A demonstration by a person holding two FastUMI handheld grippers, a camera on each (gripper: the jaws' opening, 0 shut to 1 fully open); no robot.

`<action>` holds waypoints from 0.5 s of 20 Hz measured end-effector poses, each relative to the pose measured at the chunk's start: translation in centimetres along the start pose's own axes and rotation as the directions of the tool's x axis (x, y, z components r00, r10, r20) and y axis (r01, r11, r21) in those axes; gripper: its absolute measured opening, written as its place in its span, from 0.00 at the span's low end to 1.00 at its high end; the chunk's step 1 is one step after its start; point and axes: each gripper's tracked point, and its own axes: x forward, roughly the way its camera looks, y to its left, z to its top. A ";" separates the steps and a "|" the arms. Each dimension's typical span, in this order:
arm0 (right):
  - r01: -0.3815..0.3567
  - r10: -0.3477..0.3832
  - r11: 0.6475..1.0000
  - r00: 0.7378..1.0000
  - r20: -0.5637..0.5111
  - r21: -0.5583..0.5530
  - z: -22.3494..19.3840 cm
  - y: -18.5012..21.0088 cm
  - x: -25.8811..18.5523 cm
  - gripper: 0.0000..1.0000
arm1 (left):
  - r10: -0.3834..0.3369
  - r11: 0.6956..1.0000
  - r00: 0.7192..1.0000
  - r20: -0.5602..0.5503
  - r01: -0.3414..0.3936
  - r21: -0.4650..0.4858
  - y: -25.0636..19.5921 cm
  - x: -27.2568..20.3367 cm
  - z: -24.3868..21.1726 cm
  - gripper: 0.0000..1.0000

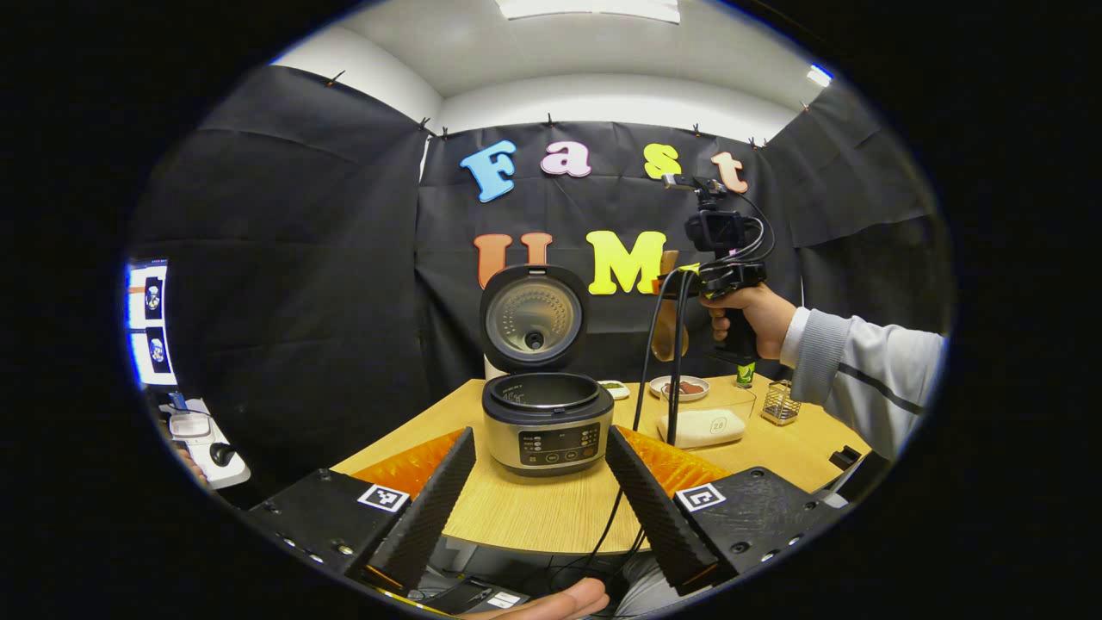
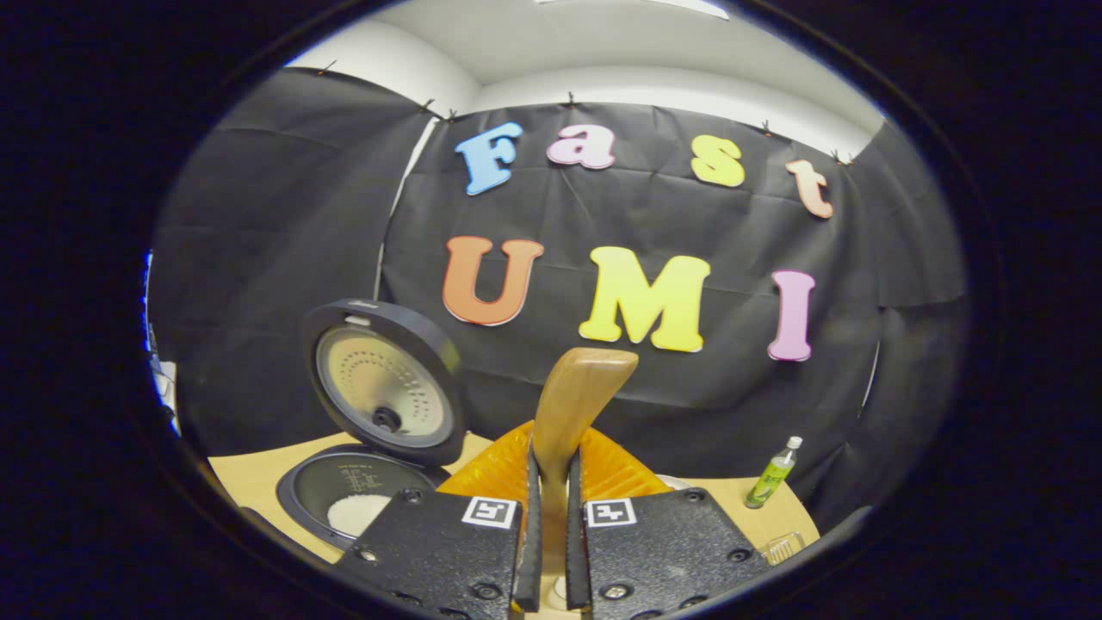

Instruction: Close the left gripper, press the button to open the rice cooker; take a wooden spoon from the chopstick holder with the right hand, scoop a spoonful of rice and pour it into the rice cooker, then put the wooden spoon back into the chopstick holder.

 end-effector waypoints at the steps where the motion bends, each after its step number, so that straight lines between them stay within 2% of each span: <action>1: 0.020 -0.020 1.000 1.000 0.000 0.011 0.0 -1.9 -0.2 0.17 | -0.005 1.000 1.000 0.001 0.005 0.003 -0.4 0.2 0.3 0.97; 10: 0.203 -0.202 0.978 0.979 -0.020 0.057 -1.8 -17.0 -3.4 0.17 | -0.058 0.998 0.998 -0.004 0.058 0.033 -4.1 0.5 0.5 0.97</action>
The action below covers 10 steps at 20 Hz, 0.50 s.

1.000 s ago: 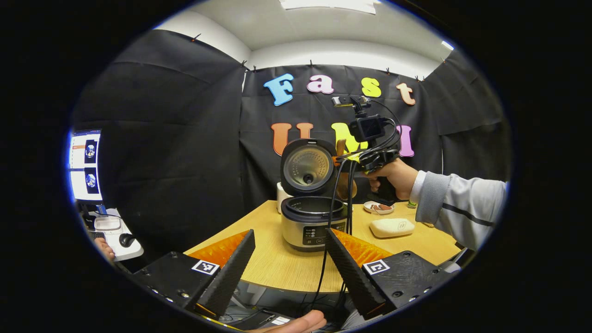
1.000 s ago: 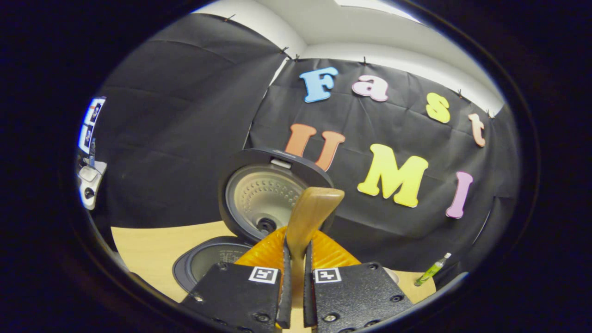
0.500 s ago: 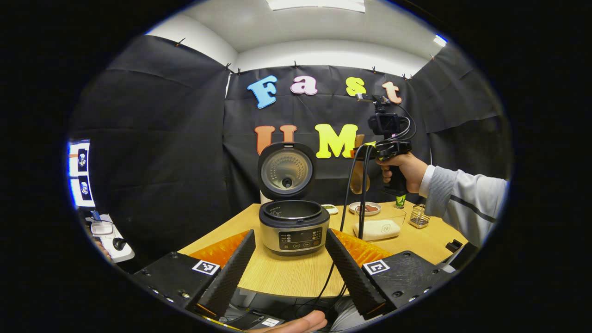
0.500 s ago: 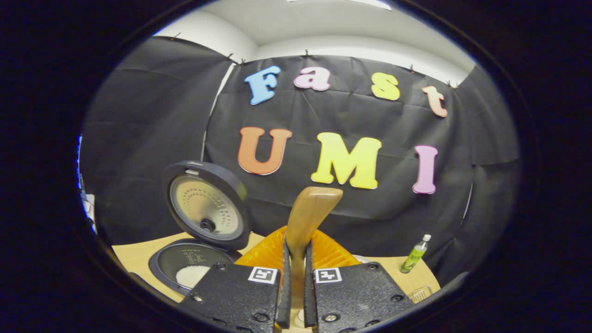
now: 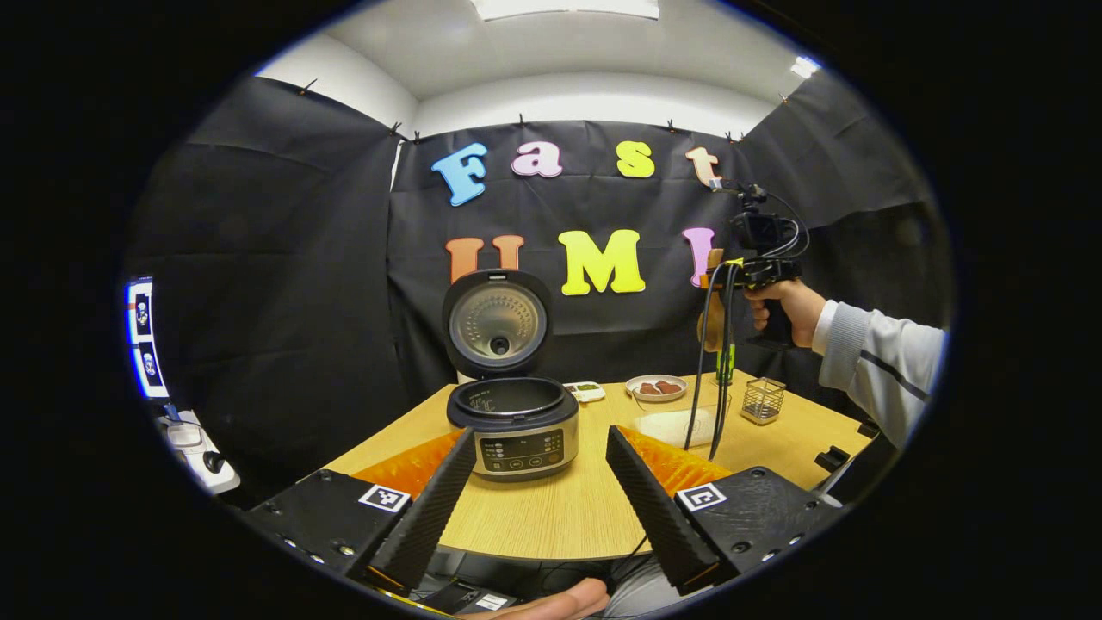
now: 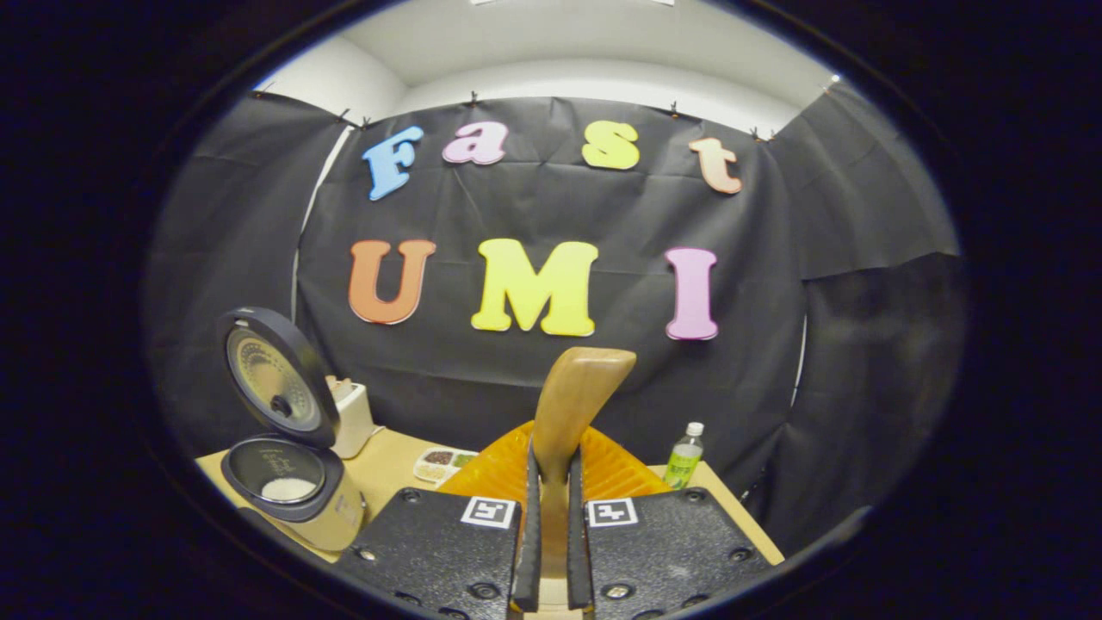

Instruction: Close the left gripper, press the button to open the rice cooker; take a wooden spoon from the chopstick holder with the right hand, scoop a spoonful of rice and pour it into the rice cooker, then put the wooden spoon back into the chopstick holder.

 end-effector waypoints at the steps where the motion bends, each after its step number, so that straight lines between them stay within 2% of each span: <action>1: 0.012 -0.012 1.000 1.000 -0.002 -0.001 -0.3 -1.3 -0.1 0.17 | -0.002 1.000 1.000 -0.003 0.002 0.001 -0.1 0.1 -0.1 0.97; 10: 0.113 -0.111 0.993 0.993 -0.049 0.045 -5.8 -12.1 0.2 0.17 | -0.008 1.000 1.000 0.009 0.008 -0.002 -1.1 0.2 0.4 0.96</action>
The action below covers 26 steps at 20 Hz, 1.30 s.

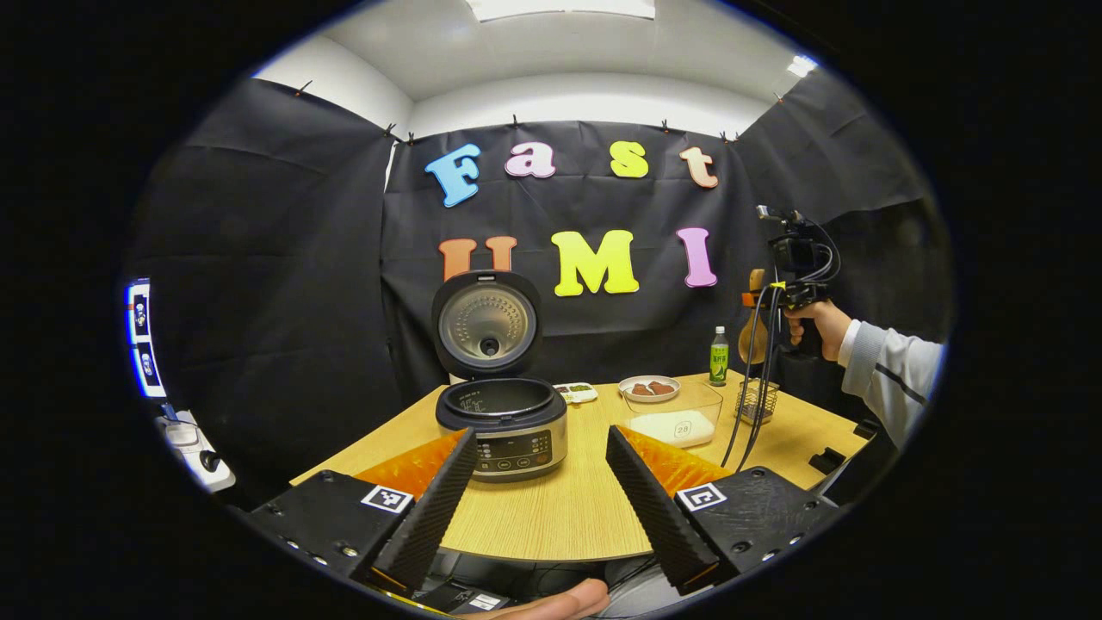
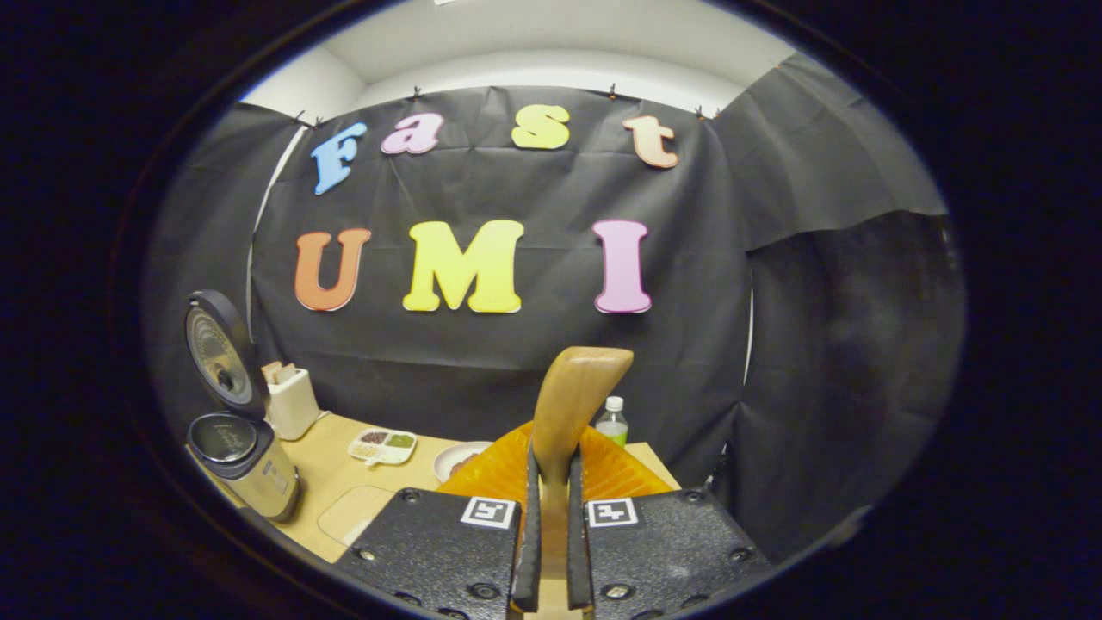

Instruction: Close the left gripper, press the button to open the rice cooker; take a wooden spoon from the chopstick holder with the right hand, scoop a spoonful of rice and pour it into the rice cooker, then put the wooden spoon back into the chopstick holder.

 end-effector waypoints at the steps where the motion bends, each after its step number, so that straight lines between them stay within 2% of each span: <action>1: 0.009 -0.009 1.000 1.000 0.000 0.009 -0.6 -0.7 0.3 0.17 | 0.001 1.000 1.000 0.002 -0.001 0.000 -0.1 -0.2 0.0 0.96; 9: 0.066 -0.064 0.997 0.997 -0.054 0.035 -7.0 -4.8 2.8 0.18 | 0.001 1.000 0.999 -0.032 0.000 0.017 -0.4 0.8 -1.4 0.96; 14: 0.005 0.003 0.997 0.994 -0.106 0.075 -10.5 -4.4 3.7 0.20 | -0.018 1.000 0.999 -0.043 0.018 0.005 -1.2 1.1 -1.9 0.96; 16: 0.021 -0.011 0.996 0.992 -0.125 0.084 -11.1 -5.1 4.1 0.23 | -0.012 1.000 0.999 -0.050 0.013 0.015 -1.1 1.2 -2.0 0.96; 17: 0.023 -0.011 0.996 0.992 -0.129 0.091 -11.2 -5.2 4.2 0.39 | -0.010 1.000 0.999 -0.053 0.011 0.017 -1.0 1.3 -2.1 0.96; 18: 0.028 -0.017 0.996 0.992 -0.124 0.089 -11.1 -5.1 4.2 0.45 | -0.008 1.000 0.998 -0.055 0.009 0.016 -1.0 1.3 -2.2 0.96; 20: 0.047 -0.040 0.997 0.993 -0.114 0.058 -10.6 -5.6 3.8 0.50 | -0.009 1.000 0.998 -0.058 0.010 0.012 -1.0 1.3 -2.2 0.96; 22: 0.046 -0.042 0.998 0.992 -0.117 0.032 -10.2 -5.4 3.5 0.62 | -0.010 1.000 0.998 -0.055 0.010 0.010 -1.2 1.2 -2.0 0.96; 23: 0.048 -0.045 0.999 0.992 -0.120 0.022 -10.0 -5.4 3.4 0.73 | -0.010 1.000 0.998 -0.057 0.011 0.010 -1.2 1.2 -2.0 0.96; 24: 0.069 -0.067 0.998 0.990 -0.121 0.009 -9.8 -5.9 3.2 0.78 | -0.006 1.000 0.998 -0.059 0.006 0.010 -1.1 1.3 -2.1 0.96; 25: 0.104 -0.105 0.995 0.988 -0.112 -0.014 -9.3 -6.6 3.0 0.89 | 0.010 1.000 0.998 -0.065 -0.009 0.005 -0.8 1.5 -2.1 0.96; 26: 0.123 -0.125 0.992 0.988 -0.094 -0.027 -8.6 -6.8 2.6 0.94 | 0.019 1.000 0.998 -0.068 -0.019 -0.001 -0.5 1.5 -2.1 0.96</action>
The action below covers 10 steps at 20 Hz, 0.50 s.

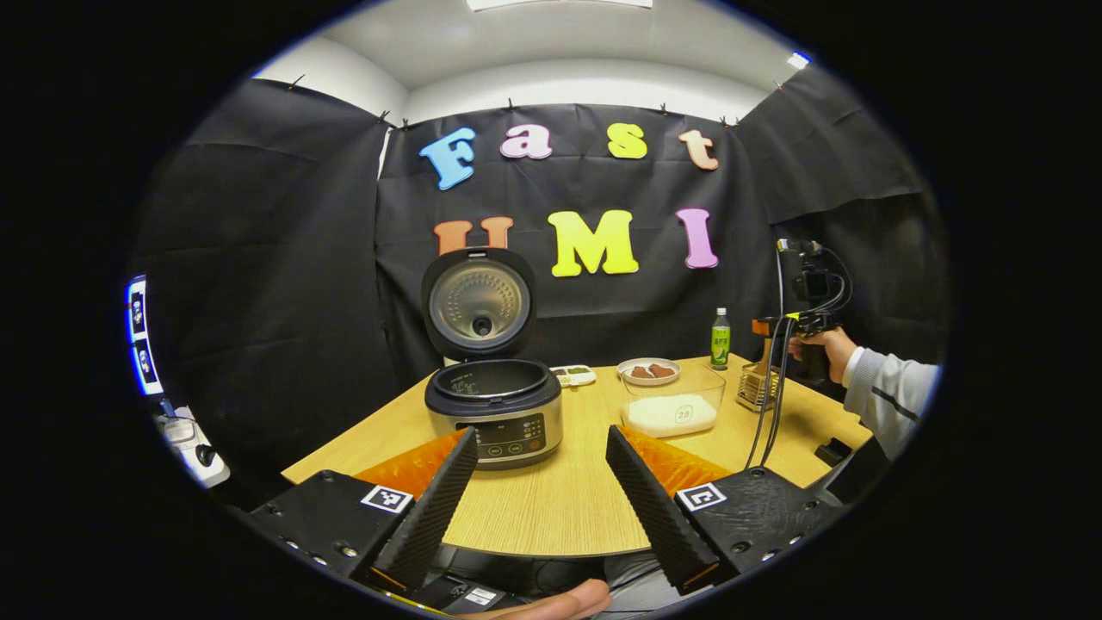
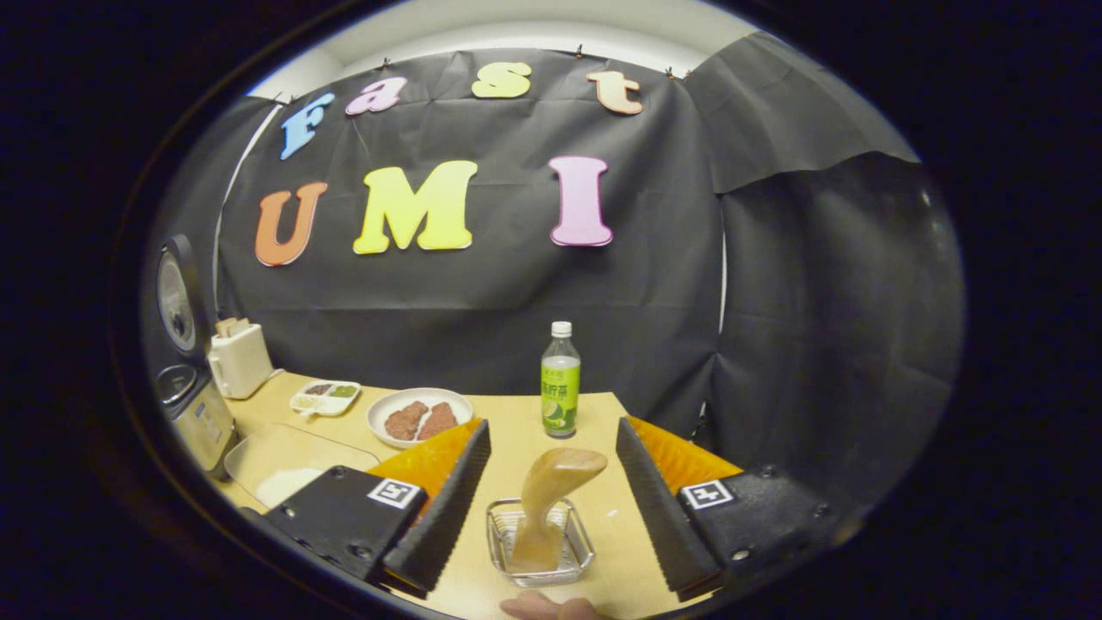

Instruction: Close the left gripper, press the button to open the rice cooker; take a wooden spoon from the chopstick holder with the right hand, scoop a spoonful of rice and pour it into the rice cooker, then put the wooden spoon back into the chopstick holder.

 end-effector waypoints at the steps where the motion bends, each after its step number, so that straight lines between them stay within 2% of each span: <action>1: 0.016 -0.016 1.000 1.000 0.009 -0.016 0.6 -0.1 -0.3 1.00 | -0.005 1.000 1.000 -0.008 0.005 -0.006 -0.1 0.2 0.1 0.96; 3: 0.039 -0.039 0.998 0.999 0.018 -0.043 1.6 -0.1 -1.4 1.00 | -0.001 1.000 1.000 -0.009 0.001 -0.013 0.0 0.2 0.6 0.96; 4: 0.064 -0.064 0.997 0.998 0.012 -0.053 1.9 -0.5 -1.9 1.00 | 0.005 1.000 1.000 -0.007 -0.005 -0.011 0.3 0.2 0.8 1.00; 5: 0.080 -0.080 0.995 0.997 0.003 -0.058 2.2 -0.7 -2.5 1.00 | 0.009 1.000 1.000 -0.004 -0.009 -0.006 0.3 0.3 1.0 0.96; 6: 0.078 -0.079 0.996 0.997 -0.002 -0.051 2.5 -0.4 -3.3 1.00 | 0.015 1.000 1.000 0.003 -0.015 -0.002 0.4 0.5 1.3 0.96; 7: 0.068 -0.068 0.997 0.998 -0.005 -0.038 3.0 0.0 -4.2 1.00 | 0.018 1.000 1.000 0.006 -0.018 0.001 0.6 0.5 1.5 1.00; 8: 0.058 -0.058 0.998 0.998 0.000 -0.021 3.5 0.4 -5.1 1.00 | 0.017 1.000 1.000 0.005 -0.017 0.002 0.6 0.8 1.8 0.96; 10: 0.043 -0.043 0.999 0.999 0.018 0.000 4.4 1.0 -7.0 1.00 | 0.015 1.000 1.000 0.006 -0.015 -0.012 0.7 1.2 2.3 0.96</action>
